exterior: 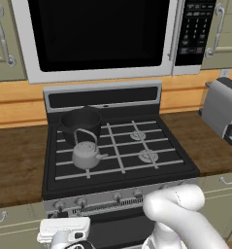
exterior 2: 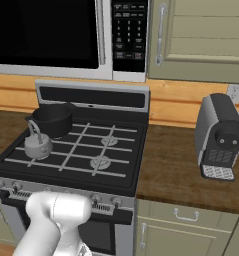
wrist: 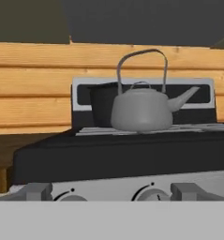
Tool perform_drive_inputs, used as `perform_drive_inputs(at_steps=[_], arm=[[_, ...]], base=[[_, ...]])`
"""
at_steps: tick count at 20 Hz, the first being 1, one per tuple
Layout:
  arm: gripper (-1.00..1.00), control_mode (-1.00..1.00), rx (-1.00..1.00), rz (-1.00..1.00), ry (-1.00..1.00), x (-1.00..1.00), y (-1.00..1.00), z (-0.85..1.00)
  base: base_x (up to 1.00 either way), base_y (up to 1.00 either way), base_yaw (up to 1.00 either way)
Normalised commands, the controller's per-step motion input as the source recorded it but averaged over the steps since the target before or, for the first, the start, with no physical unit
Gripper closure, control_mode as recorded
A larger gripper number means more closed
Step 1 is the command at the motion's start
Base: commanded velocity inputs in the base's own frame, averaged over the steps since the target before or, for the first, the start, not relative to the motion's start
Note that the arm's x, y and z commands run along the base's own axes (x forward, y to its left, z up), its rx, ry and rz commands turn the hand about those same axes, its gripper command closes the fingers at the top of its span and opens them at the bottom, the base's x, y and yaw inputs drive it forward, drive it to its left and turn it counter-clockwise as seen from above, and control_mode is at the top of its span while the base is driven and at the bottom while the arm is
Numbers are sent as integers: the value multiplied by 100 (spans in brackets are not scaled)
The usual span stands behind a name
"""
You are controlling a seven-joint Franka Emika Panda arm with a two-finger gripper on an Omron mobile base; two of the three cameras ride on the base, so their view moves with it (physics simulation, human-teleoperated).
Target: Pick the kettle from the counter and place it on a stove burner. Then turn the burner on.
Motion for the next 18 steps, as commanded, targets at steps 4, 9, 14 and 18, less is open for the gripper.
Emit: perform_drive_inputs(at_steps=[4,9,14,18], arm=[[-100,-100,-1,0,0,21,16,-12],[-100,-100,0,0,0,18,29,-16],[-100,-100,-3,0,0,26,11,-38],[-100,-100,-1,0,0,31,17,-27]], base=[[0,0,0],[0,0,0],[0,0,0],[0,0,0]])
